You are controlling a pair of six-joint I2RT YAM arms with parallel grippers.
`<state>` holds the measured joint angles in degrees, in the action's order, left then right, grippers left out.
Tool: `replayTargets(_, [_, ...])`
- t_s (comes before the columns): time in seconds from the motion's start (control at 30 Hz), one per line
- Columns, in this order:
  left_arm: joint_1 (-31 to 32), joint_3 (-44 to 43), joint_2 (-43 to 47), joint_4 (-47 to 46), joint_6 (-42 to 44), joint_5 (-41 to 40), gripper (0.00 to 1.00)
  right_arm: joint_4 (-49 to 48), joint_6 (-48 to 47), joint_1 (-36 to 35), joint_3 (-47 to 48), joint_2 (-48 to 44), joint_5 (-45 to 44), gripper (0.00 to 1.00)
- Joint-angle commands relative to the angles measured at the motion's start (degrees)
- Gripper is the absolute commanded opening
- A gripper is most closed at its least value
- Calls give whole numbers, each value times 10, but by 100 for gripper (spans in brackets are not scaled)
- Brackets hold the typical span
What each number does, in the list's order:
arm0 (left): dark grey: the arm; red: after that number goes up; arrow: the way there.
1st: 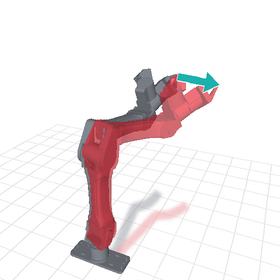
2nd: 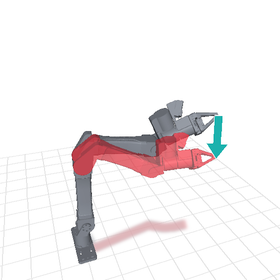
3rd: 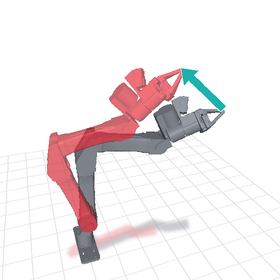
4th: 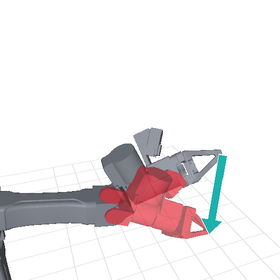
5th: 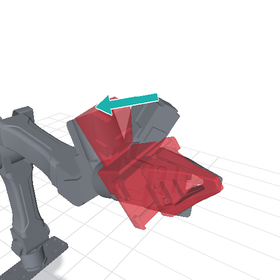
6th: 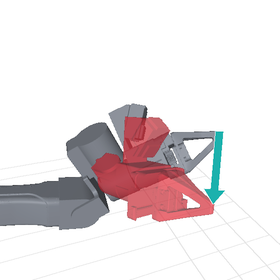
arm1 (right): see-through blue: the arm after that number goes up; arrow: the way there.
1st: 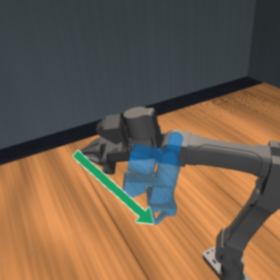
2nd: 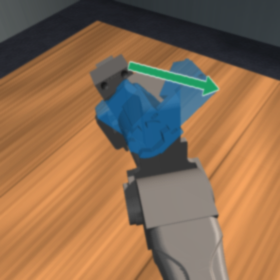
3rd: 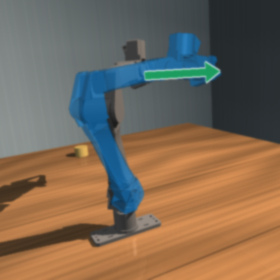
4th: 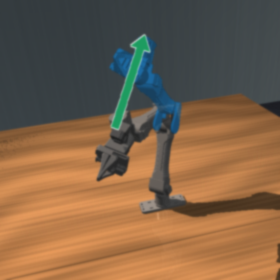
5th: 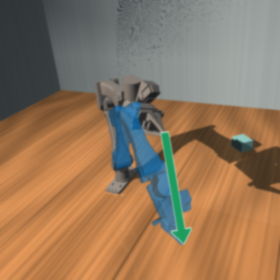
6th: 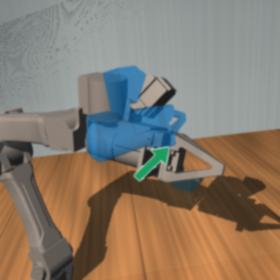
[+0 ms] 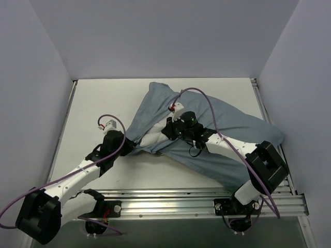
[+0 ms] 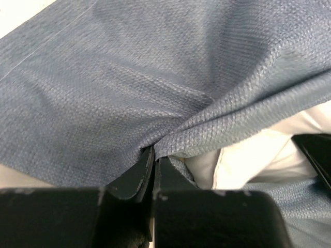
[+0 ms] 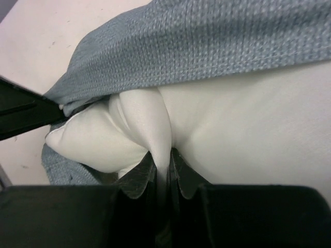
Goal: Remove the pillowcase from the pillow
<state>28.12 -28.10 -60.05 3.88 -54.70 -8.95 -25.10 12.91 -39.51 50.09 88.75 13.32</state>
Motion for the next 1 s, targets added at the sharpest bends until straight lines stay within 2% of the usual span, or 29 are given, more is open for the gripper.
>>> replayTargets(0.0, [-22,5,-6,-21,51,-68,2,19,17,17,-42,-49,88,0])
replayTargets(0.13, [-18,14,-47,-108,53,1,2,3,37,16,-28,-72,111,0])
replayTargets(0.23, [-8,30,-80,-171,36,20,2,-6,51,17,-16,-84,129,0])
replayTargets(0.37, [39,40,-117,-229,13,10,2,-25,74,16,5,-112,170,0])
replayTargets(0.6, [67,44,-133,-308,-23,-26,6,-14,84,7,23,-145,280,0])
replayTargets(0.7, [73,53,-116,-320,-29,-38,7,49,33,-14,24,-154,312,0])
replayTargets(0.73, [74,55,-104,-314,-27,-45,8,105,11,-33,24,-156,311,0])
replayTargets(0.8, [74,55,-61,-271,-12,-48,10,151,-38,-48,15,-156,301,0])
replayTargets(0.9, [77,49,18,-185,24,-44,28,202,-62,-68,-20,-159,295,0])
replayTargets(0.97, [82,44,82,-132,50,-34,48,204,-57,-81,-52,-168,283,0])
